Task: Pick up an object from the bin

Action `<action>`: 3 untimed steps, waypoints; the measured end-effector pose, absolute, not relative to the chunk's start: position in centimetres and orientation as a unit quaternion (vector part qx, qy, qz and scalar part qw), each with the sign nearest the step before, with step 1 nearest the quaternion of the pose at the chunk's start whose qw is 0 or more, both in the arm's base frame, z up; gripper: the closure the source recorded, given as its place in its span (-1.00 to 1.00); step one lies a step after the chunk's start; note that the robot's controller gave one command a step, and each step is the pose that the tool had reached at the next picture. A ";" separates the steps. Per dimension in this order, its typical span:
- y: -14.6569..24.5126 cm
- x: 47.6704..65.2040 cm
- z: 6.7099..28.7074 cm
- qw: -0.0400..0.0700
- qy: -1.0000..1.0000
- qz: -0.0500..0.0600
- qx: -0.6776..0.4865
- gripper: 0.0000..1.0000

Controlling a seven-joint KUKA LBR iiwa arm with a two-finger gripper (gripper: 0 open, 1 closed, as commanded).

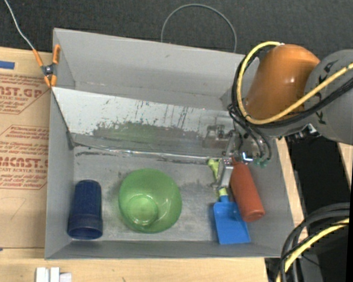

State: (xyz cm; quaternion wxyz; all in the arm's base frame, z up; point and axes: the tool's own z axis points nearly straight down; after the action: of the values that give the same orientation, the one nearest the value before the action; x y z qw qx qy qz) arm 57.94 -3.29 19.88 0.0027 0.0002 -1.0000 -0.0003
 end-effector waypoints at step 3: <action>-8.8 56.1 14.0 -0.002 -0.969 -0.001 0.246 -1.00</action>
Offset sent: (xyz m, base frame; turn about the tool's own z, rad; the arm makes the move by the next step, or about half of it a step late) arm -0.0218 -0.0570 -0.1288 -0.7893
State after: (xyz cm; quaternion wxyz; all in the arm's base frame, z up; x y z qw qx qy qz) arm 56.09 -8.82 14.04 -0.0018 0.2458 -0.9693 -0.0008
